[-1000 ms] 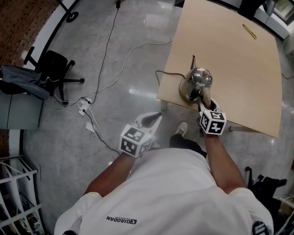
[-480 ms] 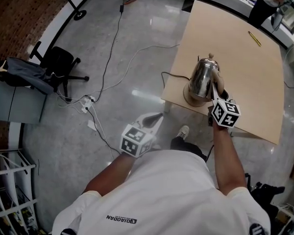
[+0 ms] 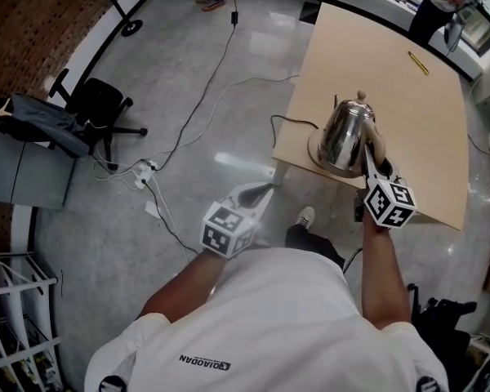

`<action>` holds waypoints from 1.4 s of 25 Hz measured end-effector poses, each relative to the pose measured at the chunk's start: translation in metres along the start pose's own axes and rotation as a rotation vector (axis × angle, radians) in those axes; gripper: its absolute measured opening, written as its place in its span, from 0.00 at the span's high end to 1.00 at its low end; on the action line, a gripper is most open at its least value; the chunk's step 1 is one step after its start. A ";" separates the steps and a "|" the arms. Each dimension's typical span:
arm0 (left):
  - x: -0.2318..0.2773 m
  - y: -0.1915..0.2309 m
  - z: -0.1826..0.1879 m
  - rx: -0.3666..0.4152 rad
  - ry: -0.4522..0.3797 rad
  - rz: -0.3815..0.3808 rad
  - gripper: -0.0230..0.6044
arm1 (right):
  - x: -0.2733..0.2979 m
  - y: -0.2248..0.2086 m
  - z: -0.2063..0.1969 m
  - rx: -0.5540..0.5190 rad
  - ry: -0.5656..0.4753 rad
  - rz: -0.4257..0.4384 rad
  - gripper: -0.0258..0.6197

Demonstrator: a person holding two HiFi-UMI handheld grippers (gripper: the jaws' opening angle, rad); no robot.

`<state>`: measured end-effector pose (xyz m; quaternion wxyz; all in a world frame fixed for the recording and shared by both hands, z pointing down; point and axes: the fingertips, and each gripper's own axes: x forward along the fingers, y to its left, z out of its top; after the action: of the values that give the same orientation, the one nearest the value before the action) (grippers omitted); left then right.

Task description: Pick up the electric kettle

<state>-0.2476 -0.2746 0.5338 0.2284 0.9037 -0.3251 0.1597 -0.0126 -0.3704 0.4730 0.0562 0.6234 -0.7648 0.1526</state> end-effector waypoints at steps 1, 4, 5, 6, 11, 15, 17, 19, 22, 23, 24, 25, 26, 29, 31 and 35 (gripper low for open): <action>-0.004 -0.002 -0.002 0.002 0.000 -0.009 0.97 | -0.013 0.005 0.002 0.003 -0.007 0.000 0.84; -0.014 -0.008 -0.007 0.011 0.001 -0.032 0.97 | -0.047 0.017 0.008 0.021 -0.026 -0.001 0.84; -0.017 -0.009 -0.007 0.015 0.002 -0.040 0.97 | -0.056 0.021 0.008 0.021 -0.023 -0.001 0.85; -0.019 -0.012 -0.006 0.019 0.003 -0.048 0.97 | -0.063 0.025 0.008 0.015 -0.014 0.001 0.85; -0.019 -0.042 -0.006 0.046 -0.012 -0.080 0.97 | -0.102 0.033 -0.017 0.018 0.017 0.025 0.85; -0.020 -0.066 -0.001 0.062 -0.039 -0.085 0.97 | -0.124 0.035 -0.024 0.010 0.022 0.057 0.85; -0.018 -0.078 0.003 0.061 -0.052 -0.074 0.97 | -0.135 0.031 -0.024 0.003 0.022 0.075 0.85; -0.015 -0.090 0.003 0.052 -0.063 -0.061 0.97 | -0.148 0.026 -0.025 0.000 0.023 0.092 0.85; -0.008 -0.113 0.000 0.019 -0.071 -0.059 0.97 | -0.174 0.019 -0.030 -0.008 0.032 0.116 0.85; -0.004 -0.121 -0.001 0.010 -0.073 -0.059 0.97 | -0.184 0.015 -0.032 -0.010 0.035 0.123 0.85; 0.000 -0.128 -0.002 0.008 -0.075 -0.055 0.97 | -0.195 0.010 -0.035 -0.011 0.037 0.130 0.85; 0.005 -0.135 -0.002 0.010 -0.077 -0.050 0.97 | -0.205 0.004 -0.039 -0.011 0.040 0.134 0.85; 0.008 -0.144 -0.001 0.014 -0.080 -0.046 0.97 | -0.215 -0.001 -0.043 -0.010 0.046 0.137 0.85; 0.014 -0.177 -0.004 0.025 -0.076 -0.052 0.97 | -0.241 -0.015 -0.060 -0.002 0.070 0.144 0.85; 0.019 -0.198 -0.013 0.029 -0.062 -0.058 0.97 | -0.257 -0.025 -0.071 0.009 0.081 0.149 0.85; 0.027 -0.235 -0.030 0.028 -0.036 -0.064 0.97 | -0.278 -0.044 -0.085 0.020 0.085 0.158 0.85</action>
<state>-0.0766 -0.1129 0.4984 0.2148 0.9196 -0.2976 0.1404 0.0812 -0.0917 0.4840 0.0703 0.5545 -0.8070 0.1905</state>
